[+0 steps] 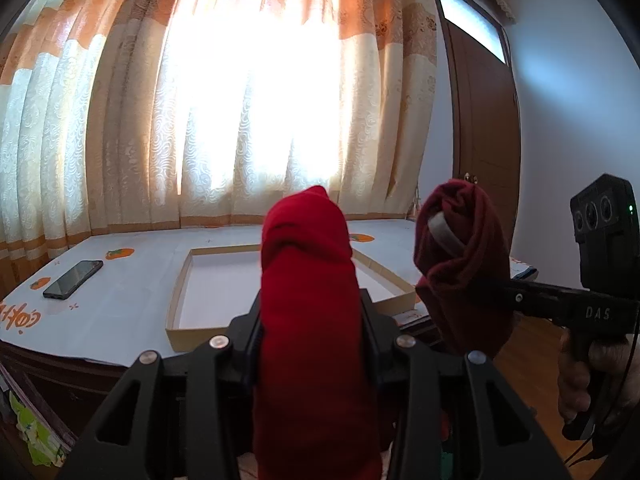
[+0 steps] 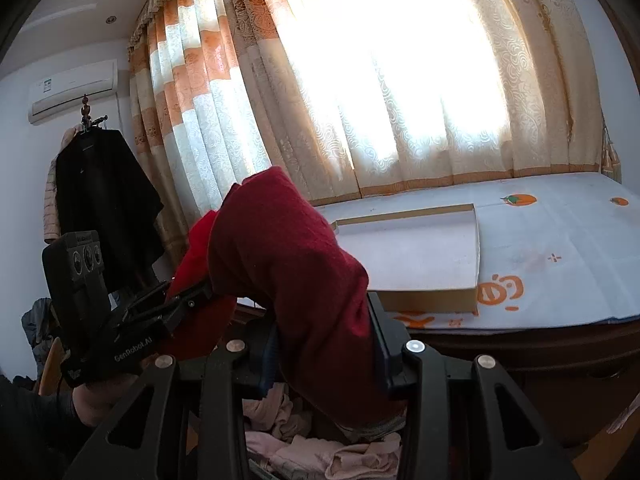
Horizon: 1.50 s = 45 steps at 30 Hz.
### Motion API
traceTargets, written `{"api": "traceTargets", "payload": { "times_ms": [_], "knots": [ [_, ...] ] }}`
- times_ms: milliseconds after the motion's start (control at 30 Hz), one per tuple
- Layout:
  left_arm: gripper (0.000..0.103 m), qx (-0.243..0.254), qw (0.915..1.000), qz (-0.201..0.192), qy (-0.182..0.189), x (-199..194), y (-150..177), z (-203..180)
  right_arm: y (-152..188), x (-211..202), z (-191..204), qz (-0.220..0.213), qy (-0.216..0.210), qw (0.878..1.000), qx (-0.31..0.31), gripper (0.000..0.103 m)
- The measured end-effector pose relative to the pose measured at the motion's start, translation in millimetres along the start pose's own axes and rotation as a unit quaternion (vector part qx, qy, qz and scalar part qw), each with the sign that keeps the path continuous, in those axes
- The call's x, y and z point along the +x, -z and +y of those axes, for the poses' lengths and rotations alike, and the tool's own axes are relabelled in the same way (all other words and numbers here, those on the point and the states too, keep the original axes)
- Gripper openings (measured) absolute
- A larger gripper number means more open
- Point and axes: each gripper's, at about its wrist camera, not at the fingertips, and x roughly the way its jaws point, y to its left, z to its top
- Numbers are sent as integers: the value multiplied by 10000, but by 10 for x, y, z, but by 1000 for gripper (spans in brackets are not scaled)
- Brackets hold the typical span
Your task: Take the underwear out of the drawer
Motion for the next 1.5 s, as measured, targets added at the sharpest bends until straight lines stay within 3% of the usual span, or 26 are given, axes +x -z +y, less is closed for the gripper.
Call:
{"api": "traceTargets", "payload": {
  "times_ms": [633, 1500],
  "knots": [
    [40, 197, 9996, 222, -21, 388, -313, 22, -464, 330, -210, 75, -12, 9993, 375, 41],
    [40, -109, 9958, 910, 32, 1397, -861, 228, -1171, 1323, -745, 704, 352, 9935, 818, 41]
  ]
}}
